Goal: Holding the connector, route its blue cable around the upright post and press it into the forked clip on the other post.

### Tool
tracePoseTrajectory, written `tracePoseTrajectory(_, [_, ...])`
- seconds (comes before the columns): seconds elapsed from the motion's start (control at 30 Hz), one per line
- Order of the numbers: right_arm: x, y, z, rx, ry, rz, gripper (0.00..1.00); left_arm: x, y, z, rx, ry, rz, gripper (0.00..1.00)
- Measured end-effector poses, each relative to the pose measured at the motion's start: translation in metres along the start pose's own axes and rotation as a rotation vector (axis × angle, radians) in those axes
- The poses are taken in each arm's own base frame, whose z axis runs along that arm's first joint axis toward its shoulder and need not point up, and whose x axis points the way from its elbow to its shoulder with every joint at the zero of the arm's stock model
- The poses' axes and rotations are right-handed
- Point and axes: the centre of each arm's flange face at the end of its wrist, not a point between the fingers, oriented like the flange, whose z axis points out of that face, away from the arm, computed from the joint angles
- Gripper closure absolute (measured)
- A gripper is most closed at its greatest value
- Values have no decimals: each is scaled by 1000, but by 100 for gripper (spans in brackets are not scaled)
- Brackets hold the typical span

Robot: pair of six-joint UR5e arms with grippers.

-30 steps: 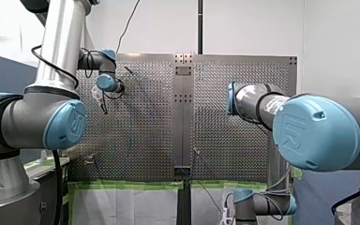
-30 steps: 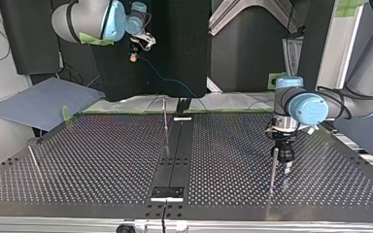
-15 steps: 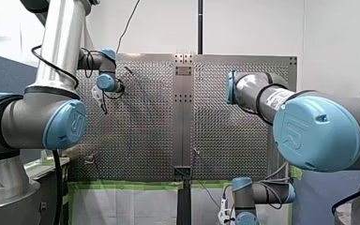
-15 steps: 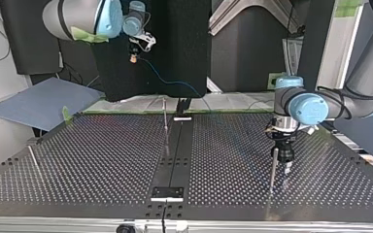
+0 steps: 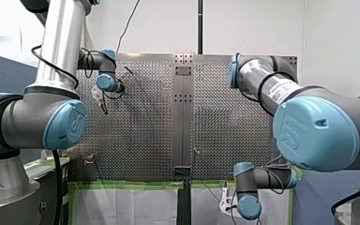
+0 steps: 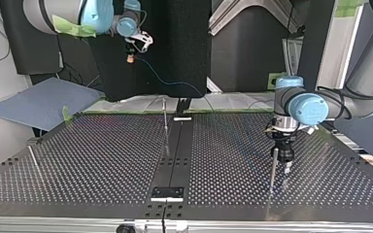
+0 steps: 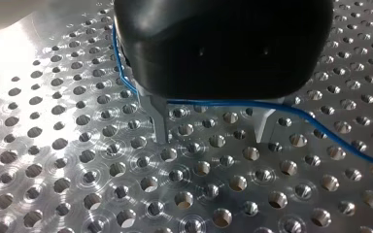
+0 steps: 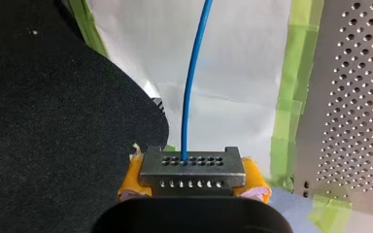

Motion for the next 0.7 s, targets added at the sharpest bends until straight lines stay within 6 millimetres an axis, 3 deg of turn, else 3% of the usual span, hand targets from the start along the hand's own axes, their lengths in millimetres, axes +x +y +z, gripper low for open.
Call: tracePoseTrajectory(0.7, [102, -25, 7, 168, 129, 27, 100, 2, -3, -1, 11, 8, -21, 15])
